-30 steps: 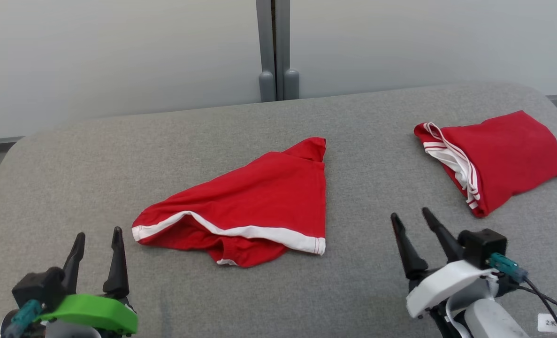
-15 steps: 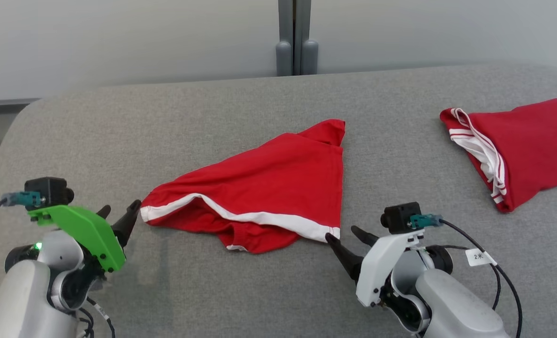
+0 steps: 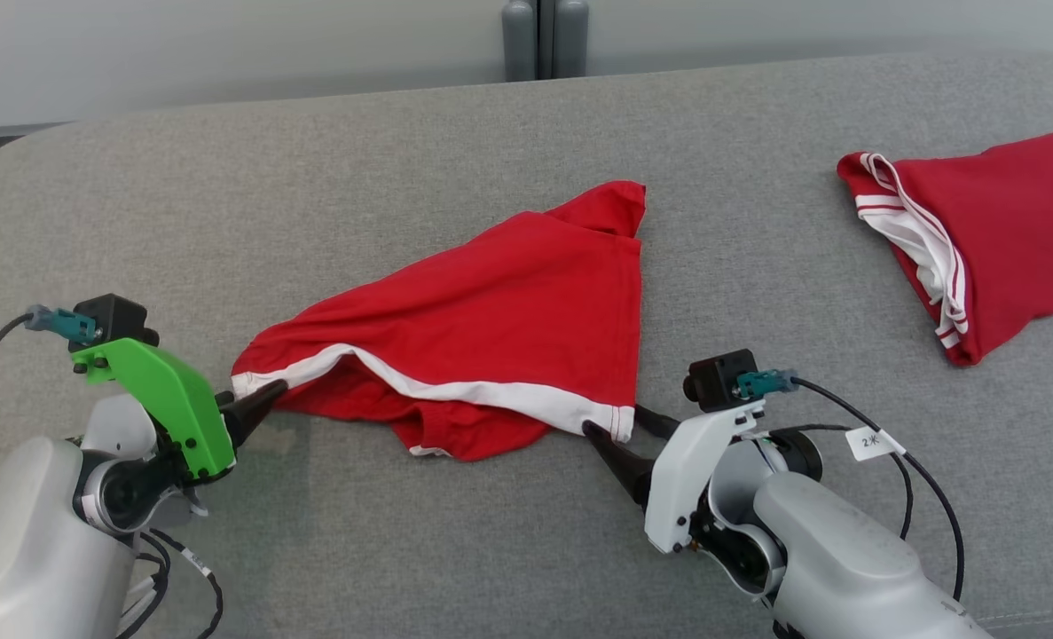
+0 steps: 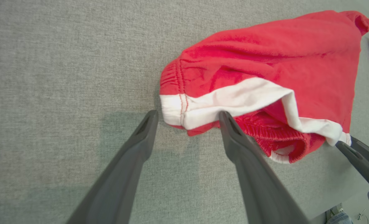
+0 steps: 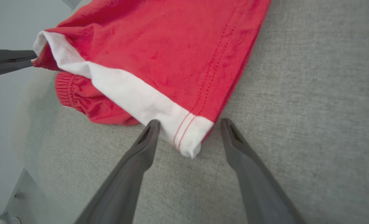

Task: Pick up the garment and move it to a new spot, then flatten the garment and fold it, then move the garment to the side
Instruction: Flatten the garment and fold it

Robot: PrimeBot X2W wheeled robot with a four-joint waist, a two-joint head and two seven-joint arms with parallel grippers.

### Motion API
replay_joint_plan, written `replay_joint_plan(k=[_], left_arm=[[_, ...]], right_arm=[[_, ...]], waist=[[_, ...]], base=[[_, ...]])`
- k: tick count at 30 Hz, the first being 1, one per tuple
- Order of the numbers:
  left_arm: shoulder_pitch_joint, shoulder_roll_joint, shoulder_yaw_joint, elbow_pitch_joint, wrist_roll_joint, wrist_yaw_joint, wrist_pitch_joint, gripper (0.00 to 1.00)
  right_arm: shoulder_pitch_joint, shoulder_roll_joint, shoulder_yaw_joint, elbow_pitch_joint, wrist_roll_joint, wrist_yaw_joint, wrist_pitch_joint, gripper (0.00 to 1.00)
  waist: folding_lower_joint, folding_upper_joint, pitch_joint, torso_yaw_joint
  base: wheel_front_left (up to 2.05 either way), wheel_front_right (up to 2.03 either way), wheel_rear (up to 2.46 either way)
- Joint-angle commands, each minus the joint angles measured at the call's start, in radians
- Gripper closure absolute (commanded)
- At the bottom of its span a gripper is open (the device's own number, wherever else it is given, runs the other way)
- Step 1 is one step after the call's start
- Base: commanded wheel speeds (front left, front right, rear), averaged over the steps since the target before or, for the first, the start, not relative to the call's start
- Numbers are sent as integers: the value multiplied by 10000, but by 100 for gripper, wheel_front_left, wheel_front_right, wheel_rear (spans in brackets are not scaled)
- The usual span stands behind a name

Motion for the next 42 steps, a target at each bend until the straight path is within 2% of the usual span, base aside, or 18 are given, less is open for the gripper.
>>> replay_joint_plan(k=[1, 2, 3, 5, 6, 7, 8, 9, 16, 22, 27, 30, 33, 42], left_arm=[[-264, 150, -65, 106, -161, -49, -51, 0], [-298, 157, -143, 164, -236, -49, -76, 0], [-343, 178, -228, 245, -318, -49, -132, 0], [-465, 239, -357, 428, -449, -50, -242, 0], [-512, 265, -419, 487, -481, -50, -255, 0], [-549, 285, -510, 569, -565, -50, -279, 19], [-571, 292, -601, 608, -631, -50, -306, 59], [-609, 343, -697, 631, -703, -50, -380, 100], [-597, 816, -1278, 295, -1128, -51, -761, 100], [-384, 1323, -1842, -554, -1545, -50, -964, 100], [-666, 1667, -2178, -1394, -1637, -50, -1176, 100], [-1157, 1746, -2229, -1740, -1648, -50, -1186, 100], [-1920, 1894, -2469, -1785, -1095, -40, -1138, 100], [-5529, 1051, -2471, -643, -315, -37, -1183, 100]], right_arm=[[-196, -14, 152, 70, 133, -1, -120, 8], [-245, -22, 251, 92, 217, -1, -170, 13], [-307, -34, 375, 126, 307, -1, -238, 22], [-421, -47, 593, 172, 472, -1, -338, 51], [-461, -55, 694, 195, 530, -1, -380, 62], [-517, -65, 808, 227, 612, -1, -443, 89], [-556, -73, 896, 263, 686, -1, -495, 100], [-602, -78, 1014, 265, 773, -1, -585, 100], [-634, -378, 1443, -154, 1547, -1, -1443, 100], [-430, -1172, 1479, -1390, 2654, -1, -2100, 100], [-873, -1907, 1336, -2265, 3253, -1, -2360, 100], [-1594, -2204, 1134, -2472, 3391, -1, -2609, 100], [-2480, -2351, 1052, -2337, 3492, -1, -2699, 100], [-6433, -2423, 940, -1018, 3763, -1, -2549, 100]], waist=[[0, 0, 176, -135], [0, 0, 207, -147], [0, 0, 255, -165], [0, 0, 316, -187], [0, 0, 335, -196], [0, 0, 346, -206], [0, 0, 343, -210], [0, 0, 334, -213], [0, 0, -92, -137], [0, 0, -597, -64], [0, 0, -589, -118], [0, 0, -247, -151], [0, 0, 319, -127], [0, 0, 2345, -24]], base=[[0, 0, 0], [0, 0, 0], [0, 0, 0], [0, 0, 0], [0, 0, 0], [0, 0, 0], [0, 0, 0], [0, 0, 0], [0, 0, 0], [0, 0, 0], [0, 0, 0], [0, 0, 0], [0, 0, 0], [0, 0, 0]])
